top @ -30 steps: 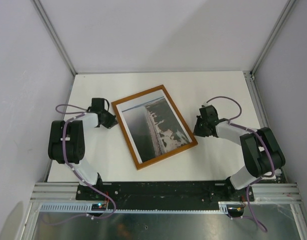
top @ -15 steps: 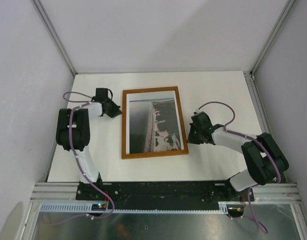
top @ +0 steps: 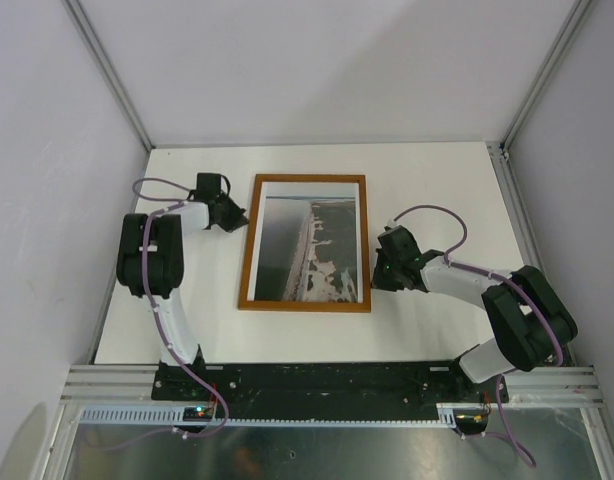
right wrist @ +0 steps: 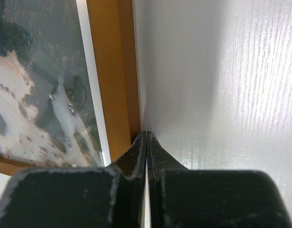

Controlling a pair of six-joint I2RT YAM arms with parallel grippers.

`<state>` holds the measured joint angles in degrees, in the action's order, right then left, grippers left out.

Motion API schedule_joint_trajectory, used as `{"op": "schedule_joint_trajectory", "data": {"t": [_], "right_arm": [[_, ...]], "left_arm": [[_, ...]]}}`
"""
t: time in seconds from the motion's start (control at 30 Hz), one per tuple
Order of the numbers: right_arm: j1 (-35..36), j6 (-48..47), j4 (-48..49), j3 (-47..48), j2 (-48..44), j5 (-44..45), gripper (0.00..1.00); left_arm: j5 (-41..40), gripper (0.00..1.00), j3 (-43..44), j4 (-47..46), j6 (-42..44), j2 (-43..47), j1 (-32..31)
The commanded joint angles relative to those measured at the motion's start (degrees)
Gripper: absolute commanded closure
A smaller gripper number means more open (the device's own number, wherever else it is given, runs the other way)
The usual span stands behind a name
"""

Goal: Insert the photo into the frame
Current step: Rotate the photo frame at the center of the board, then reset both arms

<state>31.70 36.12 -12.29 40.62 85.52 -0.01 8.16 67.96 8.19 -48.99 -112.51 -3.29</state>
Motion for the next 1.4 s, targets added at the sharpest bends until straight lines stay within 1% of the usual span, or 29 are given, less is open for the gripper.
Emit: {"op": "schedule_joint_trajectory", "data": {"t": [0.0, 0.3, 0.6, 0.77, 0.87, 0.93, 1.0, 1.07, 1.13, 1.17, 1.23, 1.3, 1.37], "right_arm": [[0.15, 1.02, 0.59, -0.39, -1.17, 1.43, 1.00], [-0.53, 0.61, 1.03, -0.39, -0.51, 1.00, 1.00], [-4.22, -1.08, 1.91, 0.15, -0.26, 0.67, 1.00], [-5.33, -1.51, 2.50, 0.74, 0.37, -0.55, 1.00], [-6.07, -2.01, 2.13, 1.43, -0.04, -0.87, 1.00], [-6.79, -2.43, 1.29, 2.52, -0.73, -0.58, 1.00], [-7.61, -2.78, 0.29, 4.38, -2.01, -0.16, 1.00], [-8.41, -3.09, -0.42, 6.25, -3.53, -0.03, 0.93], [-9.29, -3.51, -0.66, 8.27, -5.41, 0.00, 0.75], [-9.91, -3.73, -0.82, 9.27, -6.57, 0.01, 0.64], [-10.98, -3.92, -1.03, 11.40, -8.89, 0.01, 0.50], [-11.93, -3.79, -0.51, 12.92, -11.69, 0.01, 0.40], [-12.70, -3.25, 0.66, 13.50, -15.14, 0.01, 0.32]], "left_arm": [[-0.37, 1.00, -2.70, 2.89, 1.24, 1.88, -1.37], [-2.15, 1.00, -4.35, 3.10, 0.73, 4.44, -1.35], [-3.63, 1.00, -0.31, 5.68, 3.07, 5.34, -0.67], [-3.96, 1.00, -2.31, 5.96, 2.92, 7.21, -0.86], [-5.21, 1.00, -3.00, 6.06, 4.28, 9.58, -0.76], [-6.37, 0.97, -2.37, 6.36, 6.48, 11.83, -0.51], [-6.24, 0.90, 0.62, 7.27, 10.83, 13.77, -0.41], [-4.91, 0.82, 3.78, 8.86, 15.37, 15.62, -0.51], [-2.50, 0.73, 5.32, 9.41, 18.86, 18.37, -0.80], [-0.72, 0.69, 5.64, 9.49, 20.30, 19.78, -1.04], [2.27, 0.61, 5.65, 9.51, 22.33, 24.00, -1.46], [4.00, 0.52, 4.76, 9.51, 23.85, 28.40, -1.94], [4.66, 0.43, 3.68, 9.38, 24.60, 32.70, -2.30]]}}
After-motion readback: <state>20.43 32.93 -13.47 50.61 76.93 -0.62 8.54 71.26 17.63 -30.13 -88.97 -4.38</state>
